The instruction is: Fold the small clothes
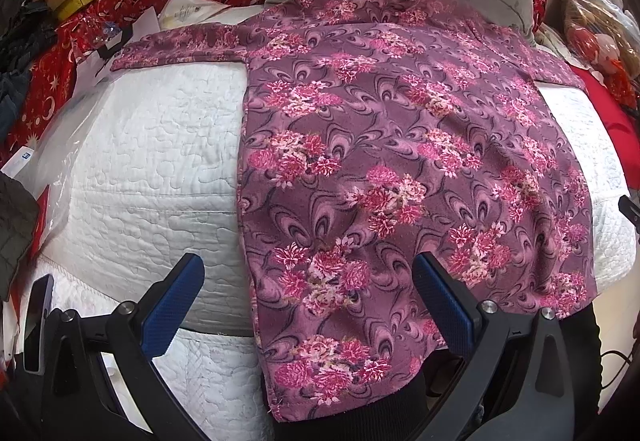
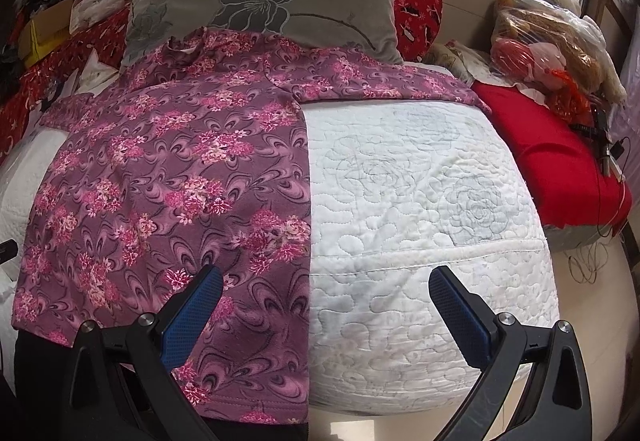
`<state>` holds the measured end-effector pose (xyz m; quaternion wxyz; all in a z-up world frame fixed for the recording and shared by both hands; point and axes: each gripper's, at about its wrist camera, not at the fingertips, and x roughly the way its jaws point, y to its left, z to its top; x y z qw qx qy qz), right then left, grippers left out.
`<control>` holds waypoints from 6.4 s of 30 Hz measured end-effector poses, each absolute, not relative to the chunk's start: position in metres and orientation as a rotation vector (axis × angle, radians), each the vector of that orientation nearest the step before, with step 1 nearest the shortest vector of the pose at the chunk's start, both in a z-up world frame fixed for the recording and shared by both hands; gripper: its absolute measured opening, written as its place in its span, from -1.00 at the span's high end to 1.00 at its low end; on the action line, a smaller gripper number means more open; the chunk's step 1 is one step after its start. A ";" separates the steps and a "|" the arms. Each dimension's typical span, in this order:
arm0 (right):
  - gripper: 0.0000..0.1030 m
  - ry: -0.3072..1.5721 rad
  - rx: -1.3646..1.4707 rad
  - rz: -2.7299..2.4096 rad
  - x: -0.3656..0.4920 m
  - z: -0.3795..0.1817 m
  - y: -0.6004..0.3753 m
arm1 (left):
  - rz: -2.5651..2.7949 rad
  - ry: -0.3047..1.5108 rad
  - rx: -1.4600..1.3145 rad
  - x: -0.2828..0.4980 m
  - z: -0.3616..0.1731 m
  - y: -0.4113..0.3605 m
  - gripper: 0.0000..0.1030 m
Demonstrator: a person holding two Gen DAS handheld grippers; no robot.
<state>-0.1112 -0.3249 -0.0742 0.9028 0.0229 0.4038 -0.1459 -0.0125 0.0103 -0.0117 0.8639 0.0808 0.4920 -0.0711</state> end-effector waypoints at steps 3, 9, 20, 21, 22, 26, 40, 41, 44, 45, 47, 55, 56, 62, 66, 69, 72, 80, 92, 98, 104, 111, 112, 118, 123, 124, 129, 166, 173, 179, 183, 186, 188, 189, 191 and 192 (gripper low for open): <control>-0.99 0.838 0.057 -0.302 -0.111 -0.075 -0.327 | -0.148 1.036 0.167 -0.011 -0.013 0.011 -1.00; -0.99 0.859 0.090 -0.303 -0.110 -0.081 -0.336 | -0.140 1.063 0.125 -0.004 -0.014 0.027 -1.00; -0.98 1.076 0.296 -0.154 -0.108 -0.140 -0.358 | -0.208 1.316 -0.141 0.003 -0.062 0.073 -1.00; -0.98 1.096 0.310 -0.136 -0.108 -0.145 -0.357 | -0.237 1.340 -0.158 0.000 -0.067 0.070 -0.94; -0.98 1.116 0.330 -0.118 -0.108 -0.152 -0.357 | -0.262 1.355 -0.174 -0.001 -0.069 0.067 -0.85; -0.60 1.142 0.466 -0.010 -0.110 -0.168 -0.361 | -0.329 1.386 -0.171 -0.004 -0.070 0.052 0.69; 0.94 0.813 0.646 0.137 -0.179 -0.082 -0.402 | -0.359 1.330 -0.281 -0.023 -0.019 0.077 0.94; 0.93 0.820 0.646 0.125 -0.181 -0.086 -0.404 | -0.342 1.349 -0.272 -0.022 -0.025 0.079 0.93; 0.94 0.872 0.663 0.084 -0.176 -0.109 -0.406 | -0.281 1.421 -0.265 -0.015 -0.047 0.082 0.93; 0.93 0.901 0.668 0.064 -0.171 -0.119 -0.409 | -0.262 1.445 -0.272 -0.013 -0.054 0.084 0.93; 0.93 0.949 0.673 0.029 -0.162 -0.136 -0.407 | -0.250 1.454 -0.292 -0.011 -0.055 0.089 0.93; 0.59 0.968 0.539 -0.086 -0.125 -0.107 -0.404 | -0.292 1.240 -0.105 0.017 0.009 0.057 0.68; 0.46 0.938 0.535 -0.075 -0.120 -0.098 -0.405 | -0.296 1.224 -0.091 0.025 0.009 0.050 0.35; -0.07 0.835 0.416 -0.052 -0.042 -0.062 -0.380 | -0.285 1.121 0.007 0.088 0.013 -0.015 -0.12; -0.06 0.861 0.426 -0.066 0.005 -0.080 -0.371 | -0.258 1.145 0.008 0.122 -0.011 -0.048 -0.12; -0.06 0.899 0.386 -0.088 0.028 -0.105 -0.368 | -0.225 1.183 0.004 0.139 -0.033 -0.059 -0.12; -0.03 0.927 0.346 -0.074 0.043 -0.117 -0.369 | -0.207 1.193 0.028 0.146 -0.044 -0.066 -0.12; -0.13 0.709 0.678 -0.281 0.040 -0.070 -0.548 | -0.315 1.128 0.036 0.158 -0.023 -0.085 -0.13; -0.18 0.509 1.116 -0.602 0.062 -0.122 -0.741 | -0.315 1.075 -0.037 0.238 -0.026 -0.126 -0.14; -0.31 0.479 1.031 -0.602 0.102 -0.119 -0.749 | -0.326 1.051 -0.158 0.261 -0.022 -0.137 -0.14; 0.77 0.537 0.891 -0.655 0.121 -0.106 -0.740 | -0.233 1.008 -0.144 0.274 -0.012 -0.128 -0.14; 0.77 0.444 0.774 -0.601 0.104 -0.052 -0.694 | -0.205 1.013 -0.287 0.285 -0.026 -0.083 -0.18; 0.77 0.445 0.761 -0.582 0.104 -0.046 -0.685 | -0.204 1.022 -0.298 0.287 -0.030 -0.080 -0.18; 0.77 0.451 0.702 -0.428 0.114 -0.014 -0.605 | -0.237 1.074 -0.279 0.296 -0.044 -0.081 -0.27; 0.88 0.474 0.674 -0.281 0.134 -0.003 -0.532 | -0.256 1.085 -0.216 0.297 -0.048 -0.095 -0.30; 0.92 0.480 0.668 -0.251 0.139 -0.002 -0.516 | -0.260 1.088 -0.212 0.297 -0.050 -0.099 -0.30; 0.93 0.542 0.619 -0.135 0.164 -0.005 -0.454 | -0.300 1.105 -0.241 0.299 -0.048 -0.097 -0.30; 0.87 0.738 0.339 -0.229 0.189 -0.046 -0.429 | -0.481 1.174 -0.205 0.283 -0.057 -0.147 -0.31; 0.87 0.727 0.416 -0.003 0.189 -0.032 -0.341 | -0.521 1.282 -0.350 0.294 -0.049 -0.100 -0.31; 0.87 0.767 0.422 0.134 0.199 -0.041 -0.268 | -0.494 1.280 -0.356 0.293 -0.037 -0.069 -0.31; 0.87 0.792 0.405 0.194 0.202 -0.044 -0.234 | -0.498 1.275 -0.372 0.288 -0.035 -0.055 -0.31; 0.87 0.817 0.416 0.228 0.205 -0.049 -0.216 | -0.513 1.271 -0.418 0.285 -0.033 -0.043 -0.31; 0.87 0.836 0.435 0.249 0.208 -0.055 -0.204 | -0.514 1.271 -0.439 0.282 -0.036 -0.037 -0.31; 0.87 0.847 0.448 0.258 0.210 -0.058 -0.200 | -0.513 1.273 -0.445 0.281 -0.038 -0.034 -0.31; 0.75 0.894 0.485 0.280 0.216 -0.073 -0.190 | -0.507 1.284 -0.459 0.279 -0.044 -0.031 -0.31; 0.71 0.928 0.499 0.279 0.218 -0.082 -0.188 | -0.503 1.293 -0.471 0.279 -0.047 -0.029 -0.31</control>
